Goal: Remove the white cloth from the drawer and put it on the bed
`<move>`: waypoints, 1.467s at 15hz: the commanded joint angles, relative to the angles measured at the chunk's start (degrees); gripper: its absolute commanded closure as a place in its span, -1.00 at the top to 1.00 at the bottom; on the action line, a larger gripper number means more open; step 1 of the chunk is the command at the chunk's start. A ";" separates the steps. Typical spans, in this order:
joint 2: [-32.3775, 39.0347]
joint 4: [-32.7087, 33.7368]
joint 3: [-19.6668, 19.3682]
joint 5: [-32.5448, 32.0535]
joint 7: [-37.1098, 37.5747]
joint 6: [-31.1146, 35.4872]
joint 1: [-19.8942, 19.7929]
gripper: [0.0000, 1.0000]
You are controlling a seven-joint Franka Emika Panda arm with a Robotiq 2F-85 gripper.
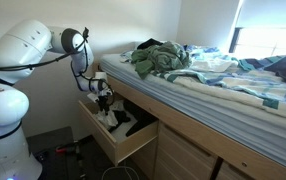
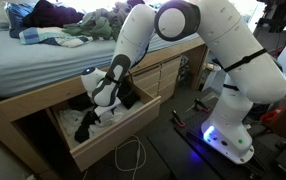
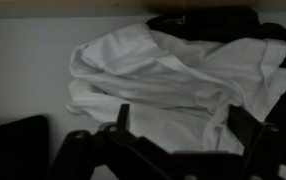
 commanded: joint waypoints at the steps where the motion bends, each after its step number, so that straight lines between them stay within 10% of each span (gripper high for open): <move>1: 3.68 4.20 -0.28 0.86 -2.12 -1.61 -0.06 1.00; 4: 5.65 5.96 -0.30 1.05 -2.13 -1.69 0.05 1.00; 5: 6.15 6.38 -0.28 1.10 -2.13 -1.73 0.10 0.50; 16: 3.54 4.36 0.52 2.19 -2.28 -1.07 -0.62 -1.00; 22: -3.97 0.41 1.58 2.59 -2.29 -4.53 -0.20 -0.99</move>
